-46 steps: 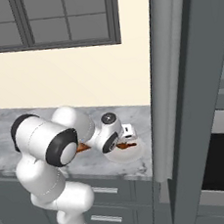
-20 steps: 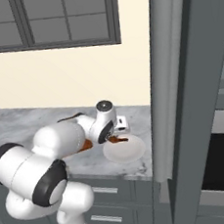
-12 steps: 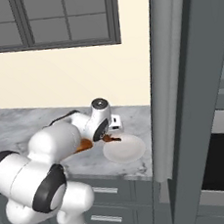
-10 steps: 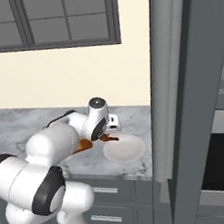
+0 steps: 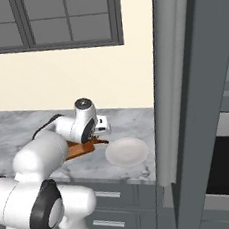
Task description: Pick the chicken drumstick from the plate and place it on the cutting board. Then pick the condiment bottle from the cabinet and place it next to the cutting board.
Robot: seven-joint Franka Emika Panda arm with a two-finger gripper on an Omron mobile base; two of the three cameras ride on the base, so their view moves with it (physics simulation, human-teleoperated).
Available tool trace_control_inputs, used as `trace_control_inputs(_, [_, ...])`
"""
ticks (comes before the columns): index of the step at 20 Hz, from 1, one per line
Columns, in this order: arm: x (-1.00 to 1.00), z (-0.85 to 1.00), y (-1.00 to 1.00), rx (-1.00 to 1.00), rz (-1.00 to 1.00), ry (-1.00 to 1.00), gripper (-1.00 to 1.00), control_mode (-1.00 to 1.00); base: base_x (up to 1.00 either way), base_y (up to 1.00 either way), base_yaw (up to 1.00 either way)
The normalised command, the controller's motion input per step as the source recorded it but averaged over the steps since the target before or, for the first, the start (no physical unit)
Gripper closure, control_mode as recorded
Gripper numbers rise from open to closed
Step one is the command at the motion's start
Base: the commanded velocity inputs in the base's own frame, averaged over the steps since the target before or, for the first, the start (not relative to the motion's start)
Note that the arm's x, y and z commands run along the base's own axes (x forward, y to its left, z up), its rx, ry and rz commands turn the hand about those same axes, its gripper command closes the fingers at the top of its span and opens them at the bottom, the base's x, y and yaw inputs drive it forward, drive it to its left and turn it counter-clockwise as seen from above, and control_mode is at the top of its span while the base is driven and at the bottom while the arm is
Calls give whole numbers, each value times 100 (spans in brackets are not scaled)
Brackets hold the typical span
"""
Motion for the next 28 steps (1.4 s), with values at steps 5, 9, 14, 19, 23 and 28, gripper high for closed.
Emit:
trace_control_inputs(5, [-1, 12, 46, 1, 0, 1, 100, -100, 0, 0, 0])
trace_control_inputs(9, [0, 9, 48, 0, 0, 3, 100, -100, 0, 0, 0])
trace_control_inputs(14, [0, 4, 44, 0, 0, 4, 100, -100, 0, 0, 0])
trace_control_inputs(19, [0, -5, 34, 0, 0, 1, 100, -100, 0, 0, 0])
trace_control_inputs(23, [0, -13, 31, 0, 0, -1, 100, -100, 0, 0, 0])
trace_control_inputs(28, [7, -22, 28, 0, 0, -7, 100, -100, 0, 0, 0])
